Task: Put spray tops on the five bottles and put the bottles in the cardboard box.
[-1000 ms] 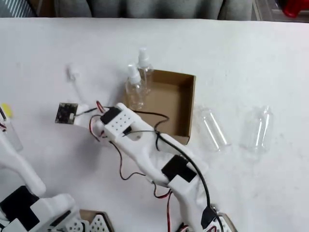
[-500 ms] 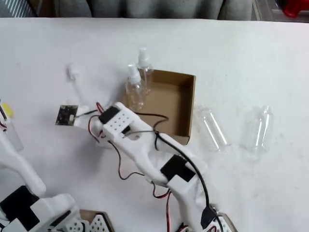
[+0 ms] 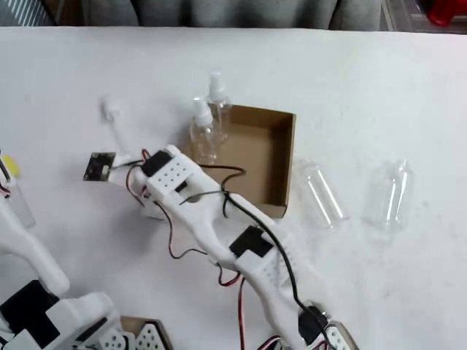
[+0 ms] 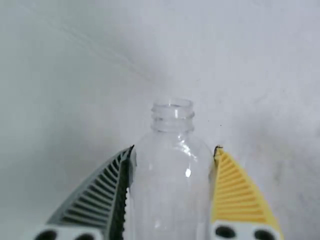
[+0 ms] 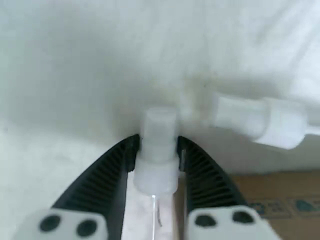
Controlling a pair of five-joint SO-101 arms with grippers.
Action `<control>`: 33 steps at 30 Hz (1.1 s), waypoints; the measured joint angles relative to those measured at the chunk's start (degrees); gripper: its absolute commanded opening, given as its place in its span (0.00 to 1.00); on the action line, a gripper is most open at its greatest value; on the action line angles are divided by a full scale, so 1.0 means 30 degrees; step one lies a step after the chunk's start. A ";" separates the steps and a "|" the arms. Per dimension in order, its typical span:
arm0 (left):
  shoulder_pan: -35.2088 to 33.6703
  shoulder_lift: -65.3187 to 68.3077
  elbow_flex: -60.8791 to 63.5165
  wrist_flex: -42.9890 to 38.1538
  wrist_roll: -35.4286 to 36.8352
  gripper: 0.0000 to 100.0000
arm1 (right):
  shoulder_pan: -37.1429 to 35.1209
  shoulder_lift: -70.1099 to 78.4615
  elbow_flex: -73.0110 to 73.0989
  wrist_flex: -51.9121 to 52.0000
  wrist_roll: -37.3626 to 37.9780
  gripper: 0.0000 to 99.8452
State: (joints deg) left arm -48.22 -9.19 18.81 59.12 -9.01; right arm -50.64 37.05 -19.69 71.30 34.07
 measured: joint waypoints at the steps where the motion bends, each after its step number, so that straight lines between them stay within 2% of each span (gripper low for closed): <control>1: 0.0000 0.0000 0.0000 0.0000 0.0000 0.02 | -0.0029 0.0000 -0.0352 0.0586 -0.0293 0.02; 7: 0.0791 0.0000 0.0000 0.0000 0.0000 0.02 | -0.0059 0.0000 -0.2696 0.3927 -0.1993 0.02; 13: 0.2872 -0.0410 0.0000 0.1260 0.0117 0.02 | 0.0264 -0.2110 -0.3956 0.7560 -0.3048 0.02; 17: 0.4278 -0.2432 0.0000 0.2842 0.2022 0.02 | 0.1201 -0.4542 -0.3751 0.8557 -0.3253 0.02; 23: 0.6505 -0.5832 0.0000 0.4864 0.2579 0.02 | 0.1905 -1.0462 0.0586 0.8645 -0.3634 0.02; 33: 1.0608 -0.8674 0.0469 0.7267 0.2608 0.02 | 0.3048 -2.1832 0.7795 0.8645 -0.4337 0.02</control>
State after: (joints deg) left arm -16.40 -35.21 20.22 80.92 -1.19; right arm -41.49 -28.44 3.69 97.23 21.05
